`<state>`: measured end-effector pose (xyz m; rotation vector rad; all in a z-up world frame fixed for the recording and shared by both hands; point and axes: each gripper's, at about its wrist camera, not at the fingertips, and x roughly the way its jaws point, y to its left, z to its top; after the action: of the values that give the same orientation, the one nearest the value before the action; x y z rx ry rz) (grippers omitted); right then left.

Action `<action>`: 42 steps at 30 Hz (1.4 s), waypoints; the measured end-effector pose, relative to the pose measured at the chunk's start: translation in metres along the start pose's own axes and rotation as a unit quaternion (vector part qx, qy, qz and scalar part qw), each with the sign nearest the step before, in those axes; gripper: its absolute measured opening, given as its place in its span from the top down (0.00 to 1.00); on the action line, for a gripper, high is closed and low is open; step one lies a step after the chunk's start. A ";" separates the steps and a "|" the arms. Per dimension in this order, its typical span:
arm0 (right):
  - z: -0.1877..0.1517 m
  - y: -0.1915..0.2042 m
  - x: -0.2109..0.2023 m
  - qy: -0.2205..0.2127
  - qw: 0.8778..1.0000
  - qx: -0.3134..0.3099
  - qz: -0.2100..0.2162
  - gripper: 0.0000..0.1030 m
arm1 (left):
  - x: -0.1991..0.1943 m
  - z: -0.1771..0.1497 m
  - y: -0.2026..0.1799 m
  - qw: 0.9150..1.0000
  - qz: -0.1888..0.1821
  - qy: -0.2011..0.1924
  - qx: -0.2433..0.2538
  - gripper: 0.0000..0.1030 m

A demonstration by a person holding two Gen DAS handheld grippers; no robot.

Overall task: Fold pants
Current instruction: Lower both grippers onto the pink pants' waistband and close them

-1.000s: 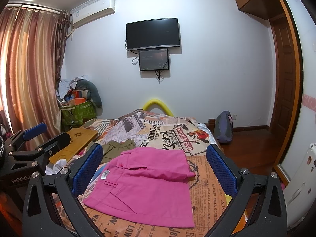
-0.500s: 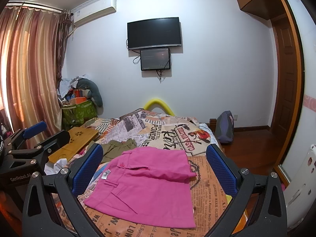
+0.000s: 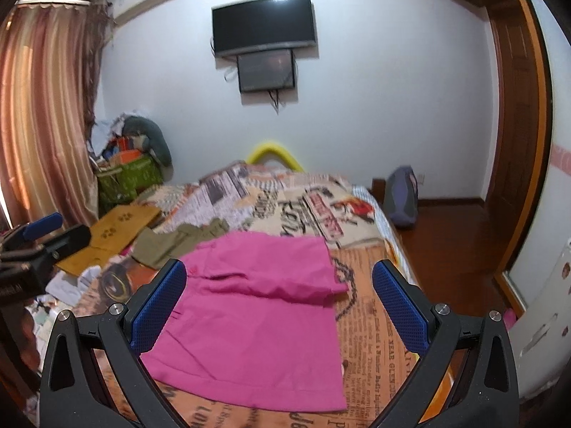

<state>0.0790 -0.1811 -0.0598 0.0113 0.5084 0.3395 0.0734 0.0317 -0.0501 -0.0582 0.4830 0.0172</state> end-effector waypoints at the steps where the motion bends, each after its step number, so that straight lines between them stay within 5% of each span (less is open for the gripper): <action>1: -0.002 -0.003 0.006 0.006 1.000 0.002 -0.002 0.00 | 0.010 -0.001 0.004 1.000 0.003 0.011 -0.004 0.00; 6: -0.009 -0.025 0.044 0.061 0.998 0.018 -0.024 0.00 | 0.059 -0.007 0.025 0.998 0.033 0.055 -0.009 0.00; 16: -0.023 -0.062 0.104 0.116 0.992 0.018 -0.047 0.02 | 0.156 -0.036 0.056 0.986 0.030 0.163 0.002 0.01; 24: -0.050 -0.070 0.159 0.192 0.981 -0.006 -0.012 0.25 | 0.198 -0.057 0.062 0.972 0.011 0.234 0.025 0.45; 26: -0.058 -0.072 0.171 0.214 0.977 -0.006 0.002 0.35 | 0.206 -0.061 0.062 0.968 0.008 0.248 0.026 0.51; 29: -0.065 -0.077 0.180 0.230 0.973 0.000 0.020 0.37 | 0.214 -0.065 0.064 0.965 -0.005 0.261 0.022 0.57; 33: -0.073 -0.079 0.188 0.255 0.965 0.013 0.057 0.48 | 0.221 -0.070 0.065 0.957 -0.048 0.287 0.004 0.76; 42: -0.073 -0.074 0.185 0.262 0.962 0.005 0.083 0.57 | 0.224 -0.071 0.064 0.953 -0.061 0.296 -0.005 0.77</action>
<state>0.2192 -0.1969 -0.2182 -0.0268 1.0382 0.5076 0.2369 0.0922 -0.2209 -0.1044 1.0791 -0.1235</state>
